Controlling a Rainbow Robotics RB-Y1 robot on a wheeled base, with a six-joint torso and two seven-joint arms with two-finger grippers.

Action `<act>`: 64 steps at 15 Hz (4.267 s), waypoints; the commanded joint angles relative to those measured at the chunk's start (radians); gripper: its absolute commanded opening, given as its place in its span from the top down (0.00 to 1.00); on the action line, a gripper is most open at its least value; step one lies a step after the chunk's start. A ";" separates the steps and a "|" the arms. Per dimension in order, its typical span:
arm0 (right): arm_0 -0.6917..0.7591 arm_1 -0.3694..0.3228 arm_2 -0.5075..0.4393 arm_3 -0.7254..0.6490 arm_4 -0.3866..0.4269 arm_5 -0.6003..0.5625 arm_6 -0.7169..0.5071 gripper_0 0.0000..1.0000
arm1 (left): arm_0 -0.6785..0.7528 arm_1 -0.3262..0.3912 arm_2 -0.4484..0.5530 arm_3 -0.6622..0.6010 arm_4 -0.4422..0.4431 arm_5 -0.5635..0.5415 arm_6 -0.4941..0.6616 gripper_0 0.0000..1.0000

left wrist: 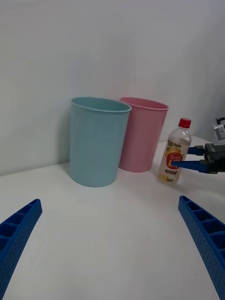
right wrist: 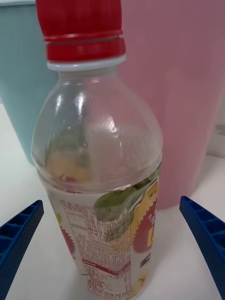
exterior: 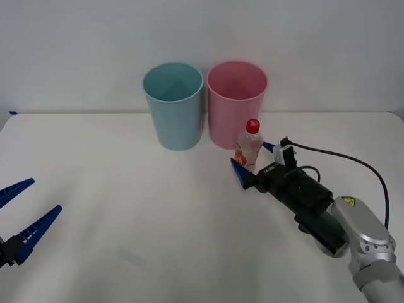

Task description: Grasp the object on the table and drop it into the matching bin: aluminum can to the light blue bin, PET bottle to the pink bin.

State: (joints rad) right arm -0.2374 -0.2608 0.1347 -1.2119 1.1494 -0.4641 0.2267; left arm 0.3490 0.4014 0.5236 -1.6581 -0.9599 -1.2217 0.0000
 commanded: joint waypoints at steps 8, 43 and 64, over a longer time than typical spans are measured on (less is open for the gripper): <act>-0.049 0.015 0.014 0.057 -0.013 0.016 0.031 0.97 | 0.000 0.000 0.000 0.000 0.000 0.000 0.000 0.00; -0.011 -0.383 0.046 -0.630 -0.088 -0.010 -0.527 1.00 | 0.000 0.000 0.000 0.000 0.000 0.000 0.000 0.00; -0.709 -0.265 0.158 0.221 0.067 -0.125 -0.564 1.00 | 0.000 0.000 0.000 0.000 0.000 0.000 0.000 0.00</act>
State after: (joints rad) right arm -0.9379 -0.5310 0.2930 -1.0058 1.2151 -0.5890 -0.3401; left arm 0.3491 0.4014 0.5236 -1.6581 -0.9599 -1.2217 0.0000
